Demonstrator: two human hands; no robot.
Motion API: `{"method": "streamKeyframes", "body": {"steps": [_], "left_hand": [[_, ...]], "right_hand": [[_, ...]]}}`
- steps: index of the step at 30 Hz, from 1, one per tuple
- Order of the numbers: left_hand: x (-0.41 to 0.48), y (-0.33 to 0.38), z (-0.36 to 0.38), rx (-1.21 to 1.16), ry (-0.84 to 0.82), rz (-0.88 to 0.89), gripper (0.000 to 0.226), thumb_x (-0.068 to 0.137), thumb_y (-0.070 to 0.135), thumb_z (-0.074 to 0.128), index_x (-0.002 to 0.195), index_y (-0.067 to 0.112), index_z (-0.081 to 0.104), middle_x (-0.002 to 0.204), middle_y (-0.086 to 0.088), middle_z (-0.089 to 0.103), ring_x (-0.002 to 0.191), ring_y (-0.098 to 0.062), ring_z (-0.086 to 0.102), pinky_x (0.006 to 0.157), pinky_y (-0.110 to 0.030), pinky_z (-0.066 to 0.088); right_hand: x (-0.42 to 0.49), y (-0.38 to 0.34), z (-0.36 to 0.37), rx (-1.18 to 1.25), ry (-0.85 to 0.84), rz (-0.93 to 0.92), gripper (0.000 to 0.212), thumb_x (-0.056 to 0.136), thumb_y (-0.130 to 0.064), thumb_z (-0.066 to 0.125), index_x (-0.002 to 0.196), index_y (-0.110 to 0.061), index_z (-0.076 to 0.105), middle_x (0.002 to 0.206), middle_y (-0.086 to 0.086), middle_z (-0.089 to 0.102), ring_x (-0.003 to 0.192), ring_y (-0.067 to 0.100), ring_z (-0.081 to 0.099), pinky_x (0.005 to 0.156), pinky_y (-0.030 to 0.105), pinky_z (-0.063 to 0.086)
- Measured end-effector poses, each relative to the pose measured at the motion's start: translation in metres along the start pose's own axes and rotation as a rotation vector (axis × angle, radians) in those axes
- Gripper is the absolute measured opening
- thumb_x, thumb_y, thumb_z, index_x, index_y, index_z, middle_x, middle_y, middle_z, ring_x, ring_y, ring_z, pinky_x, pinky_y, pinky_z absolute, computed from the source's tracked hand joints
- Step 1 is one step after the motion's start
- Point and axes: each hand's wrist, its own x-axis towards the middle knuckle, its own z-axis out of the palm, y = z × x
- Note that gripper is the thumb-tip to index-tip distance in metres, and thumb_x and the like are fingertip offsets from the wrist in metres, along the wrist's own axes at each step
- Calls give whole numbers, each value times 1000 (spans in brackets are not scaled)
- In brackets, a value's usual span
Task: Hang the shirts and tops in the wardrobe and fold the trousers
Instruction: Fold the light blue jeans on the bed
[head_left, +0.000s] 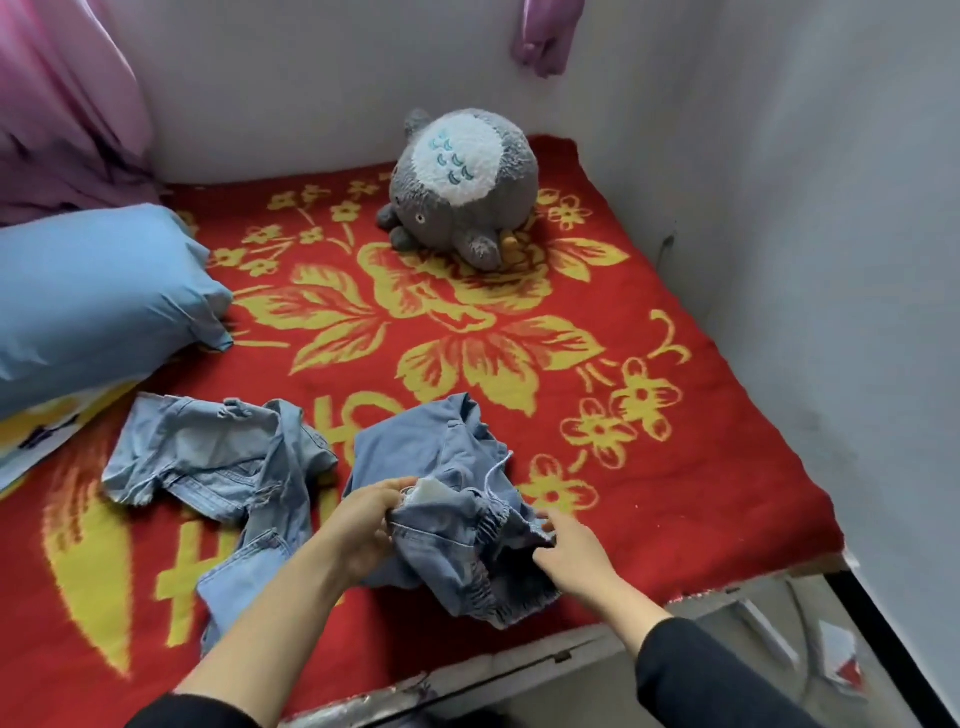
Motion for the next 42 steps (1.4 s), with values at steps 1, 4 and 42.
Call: {"method": "streamKeyframes", "body": {"steps": [1, 4, 42], "left_hand": [[-8, 5, 3, -43, -35, 18, 41, 85, -14, 23, 104, -4, 58, 54, -4, 60, 37, -8, 51, 34, -12, 34], [-21, 22, 4, -205, -96, 74, 38, 87, -12, 22, 98, -1, 56, 56, -7, 59, 41, -9, 54, 38, -13, 41], [-34, 109, -98, 722, 443, 110, 29, 79, -2, 35, 89, -5, 62, 70, -22, 63, 55, -39, 65, 48, -41, 55]], "right_hand": [[5, 6, 6, -101, -11, 42, 67, 76, -17, 55, 141, -24, 39, 140, 2, 47, 126, 25, 45, 100, 37, 41], [10, 11, 24, -181, -90, 105, 93, 80, -32, 66, 152, -36, 8, 158, -1, 16, 143, 25, 17, 108, 48, 27], [-3, -101, -157, -756, 416, 97, 25, 81, -21, 50, 104, -14, 56, 113, 9, 56, 107, 32, 53, 87, 39, 47]]}}
